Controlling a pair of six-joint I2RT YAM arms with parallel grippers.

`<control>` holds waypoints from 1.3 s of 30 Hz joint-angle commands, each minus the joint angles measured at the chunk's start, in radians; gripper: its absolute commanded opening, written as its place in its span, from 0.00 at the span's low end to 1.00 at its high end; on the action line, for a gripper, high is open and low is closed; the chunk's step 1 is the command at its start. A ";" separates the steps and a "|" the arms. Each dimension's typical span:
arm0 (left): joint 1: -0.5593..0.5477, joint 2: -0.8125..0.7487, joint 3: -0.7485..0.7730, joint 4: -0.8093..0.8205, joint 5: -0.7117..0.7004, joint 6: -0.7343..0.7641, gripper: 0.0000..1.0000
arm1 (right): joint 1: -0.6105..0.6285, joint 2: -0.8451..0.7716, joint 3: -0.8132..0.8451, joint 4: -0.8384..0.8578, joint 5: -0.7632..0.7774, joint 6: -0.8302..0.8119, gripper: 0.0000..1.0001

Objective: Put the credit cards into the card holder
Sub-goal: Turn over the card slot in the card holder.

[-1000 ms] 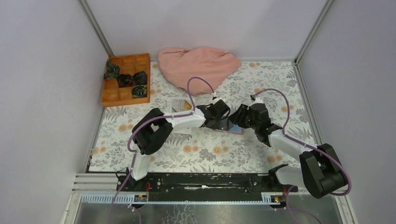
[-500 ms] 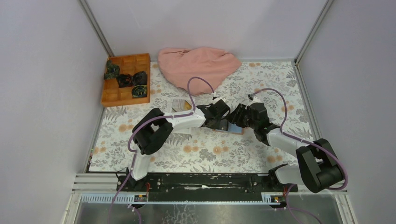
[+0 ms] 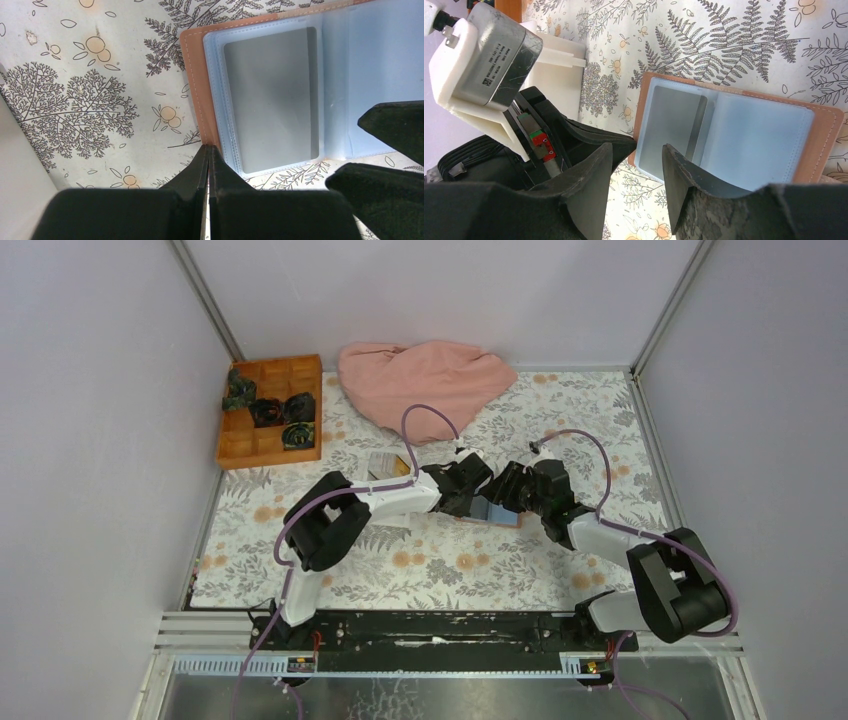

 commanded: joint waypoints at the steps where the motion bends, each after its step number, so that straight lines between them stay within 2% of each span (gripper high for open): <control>1: -0.025 0.077 -0.028 -0.027 0.077 -0.016 0.00 | 0.006 -0.013 0.022 0.055 -0.018 0.008 0.49; 10: -0.025 -0.013 -0.012 -0.065 -0.001 -0.025 0.00 | 0.008 -0.027 0.025 0.008 0.003 -0.022 0.49; 21: -0.025 -0.063 0.056 -0.114 -0.073 -0.015 0.07 | 0.015 -0.016 0.032 -0.026 0.014 -0.054 0.49; 32: -0.025 -0.101 0.139 -0.180 -0.178 0.000 0.19 | 0.025 0.027 0.047 -0.028 -0.003 -0.077 0.49; 39: -0.010 -0.186 0.161 -0.247 -0.311 0.006 0.30 | 0.029 0.033 0.052 -0.023 -0.015 -0.087 0.49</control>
